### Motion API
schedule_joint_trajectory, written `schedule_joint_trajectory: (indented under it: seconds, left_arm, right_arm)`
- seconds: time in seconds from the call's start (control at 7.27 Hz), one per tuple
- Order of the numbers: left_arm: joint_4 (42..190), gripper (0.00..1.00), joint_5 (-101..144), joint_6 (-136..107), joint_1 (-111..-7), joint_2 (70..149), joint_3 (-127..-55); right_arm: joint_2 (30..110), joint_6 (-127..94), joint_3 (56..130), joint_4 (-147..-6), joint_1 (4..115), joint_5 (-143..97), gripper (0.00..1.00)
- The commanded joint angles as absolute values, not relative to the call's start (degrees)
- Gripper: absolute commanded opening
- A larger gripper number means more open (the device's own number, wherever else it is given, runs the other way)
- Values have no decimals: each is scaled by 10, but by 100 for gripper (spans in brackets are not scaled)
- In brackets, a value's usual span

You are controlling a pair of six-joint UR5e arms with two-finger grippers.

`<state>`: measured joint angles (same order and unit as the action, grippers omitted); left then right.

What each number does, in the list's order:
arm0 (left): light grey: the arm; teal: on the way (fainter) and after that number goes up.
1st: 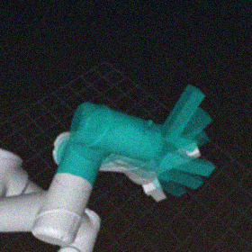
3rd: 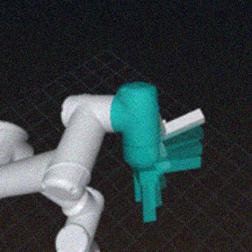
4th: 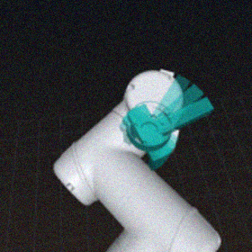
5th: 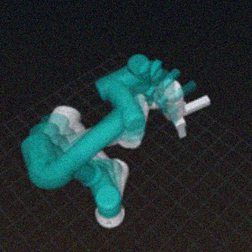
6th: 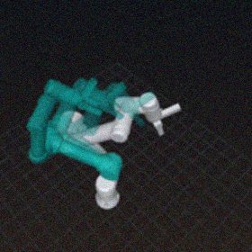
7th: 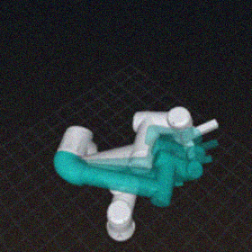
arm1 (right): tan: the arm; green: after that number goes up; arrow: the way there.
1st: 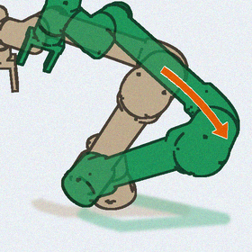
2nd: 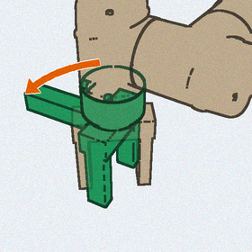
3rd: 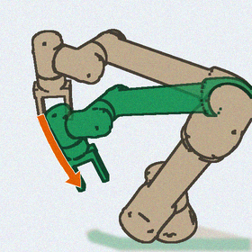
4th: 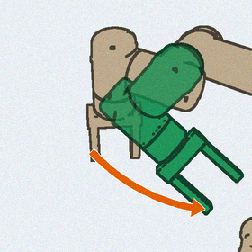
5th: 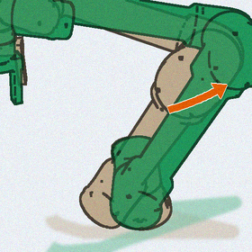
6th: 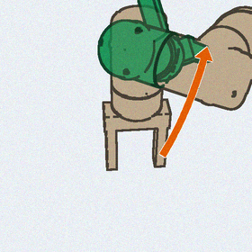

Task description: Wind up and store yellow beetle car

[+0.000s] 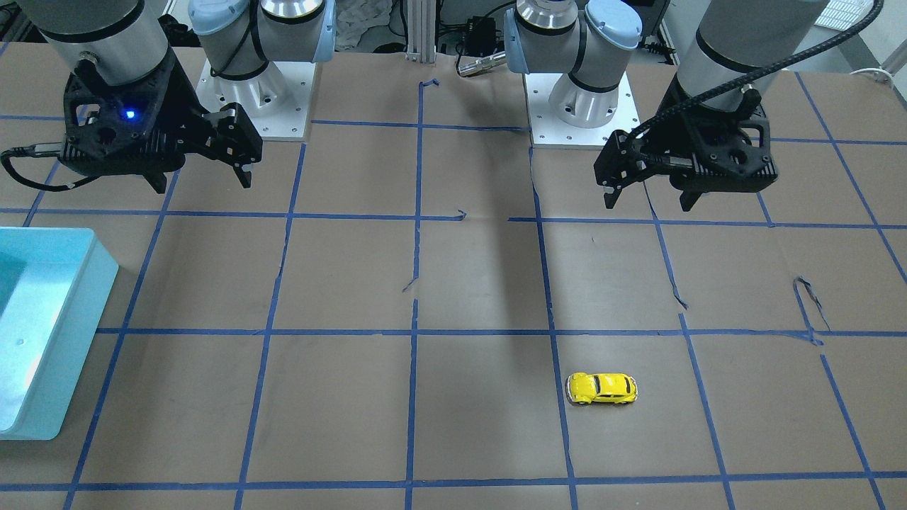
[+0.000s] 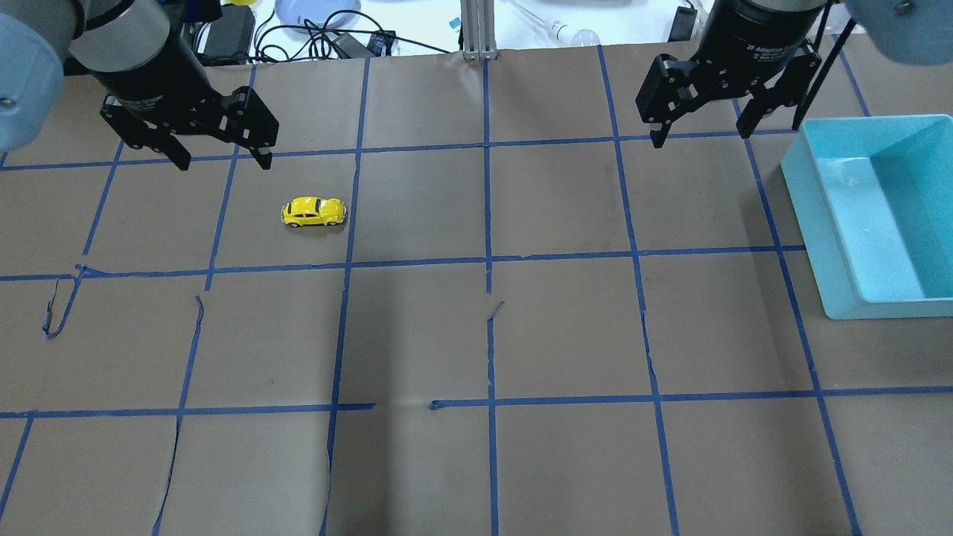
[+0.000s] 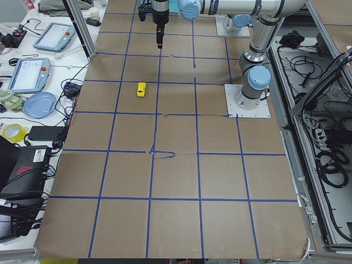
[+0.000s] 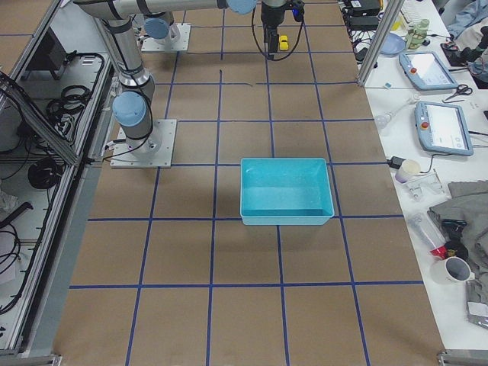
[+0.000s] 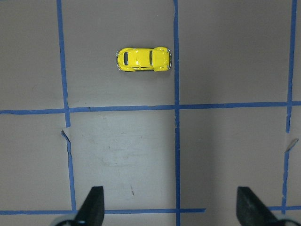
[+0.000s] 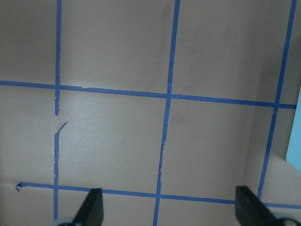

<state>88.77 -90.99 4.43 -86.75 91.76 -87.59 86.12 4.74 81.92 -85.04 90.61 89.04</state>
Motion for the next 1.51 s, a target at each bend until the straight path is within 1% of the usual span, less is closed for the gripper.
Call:
schedule_joint_trajectory:
  seconds: [0.0,0.28,0.41,0.55,0.69,0.96,1.38]
  left_arm:
    - [889,100,-907,46,-866,916,-876]
    - [882,100,-911,39,-857,935,-876]
    - [835,100,-906,33,-857,941,-876]
    - [821,100,-910,-35,-857,940,-877]
    - [817,100,-910,-160,-857,944,-878]
    - [806,100,-911,-380,-848,961,-904]
    - [792,100,-909,-564,-827,1006,-917]
  right_arm:
    - [860,47,819,-850,906,890,100]
    - [860,47,819,-851,904,890,100]
    - [860,47,819,-851,904,890,100]
    - [860,47,820,-851,905,890,100]
    - [859,47,820,-850,903,891,100]
    - [859,47,820,-850,902,891,100]
    - [859,47,821,-850,902,891,100]
